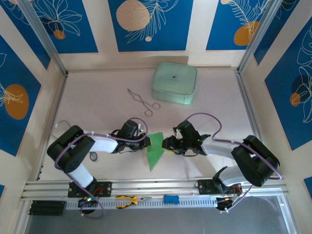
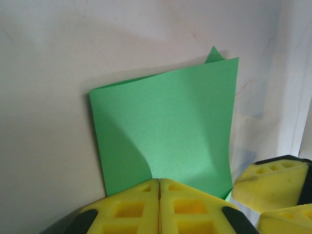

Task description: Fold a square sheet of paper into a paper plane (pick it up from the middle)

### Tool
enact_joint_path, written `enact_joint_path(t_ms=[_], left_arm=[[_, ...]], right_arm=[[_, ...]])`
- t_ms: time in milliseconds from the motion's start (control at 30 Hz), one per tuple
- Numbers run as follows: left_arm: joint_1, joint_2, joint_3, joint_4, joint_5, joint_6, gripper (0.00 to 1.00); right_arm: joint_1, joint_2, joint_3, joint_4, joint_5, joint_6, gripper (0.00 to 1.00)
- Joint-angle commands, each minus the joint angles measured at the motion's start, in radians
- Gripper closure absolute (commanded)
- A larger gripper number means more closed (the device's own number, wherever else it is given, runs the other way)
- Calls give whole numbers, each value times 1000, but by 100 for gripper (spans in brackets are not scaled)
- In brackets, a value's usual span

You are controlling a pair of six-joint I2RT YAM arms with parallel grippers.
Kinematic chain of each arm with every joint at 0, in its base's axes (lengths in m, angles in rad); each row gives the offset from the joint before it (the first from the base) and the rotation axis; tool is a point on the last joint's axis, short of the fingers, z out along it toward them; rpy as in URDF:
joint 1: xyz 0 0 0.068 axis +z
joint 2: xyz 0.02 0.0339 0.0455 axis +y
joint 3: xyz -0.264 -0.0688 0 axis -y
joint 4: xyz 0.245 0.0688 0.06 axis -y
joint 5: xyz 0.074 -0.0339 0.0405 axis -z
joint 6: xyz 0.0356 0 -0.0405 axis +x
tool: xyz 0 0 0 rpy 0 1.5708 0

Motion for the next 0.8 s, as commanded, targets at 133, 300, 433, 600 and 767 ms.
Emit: enact_joint_path(t_ms=[133,300,433,600,767], left_arm=[[-9,53,-18,0,17,-5,91],[-8,52,-17,-3,21,-1,91],[-9,51,-7,-9,25,6,91],[-8,55,-2,-15,26,10,91],[-9,51,1,-15,25,9,90]], right_arm=[[-12,41,43,22,-36,6,55],[-29,55,32,89,-75,10,56],[-57,70,32,139,-132,-12,58],[-87,113,61,138,-209,-58,58],[-105,175,90,143,-268,-94,59]])
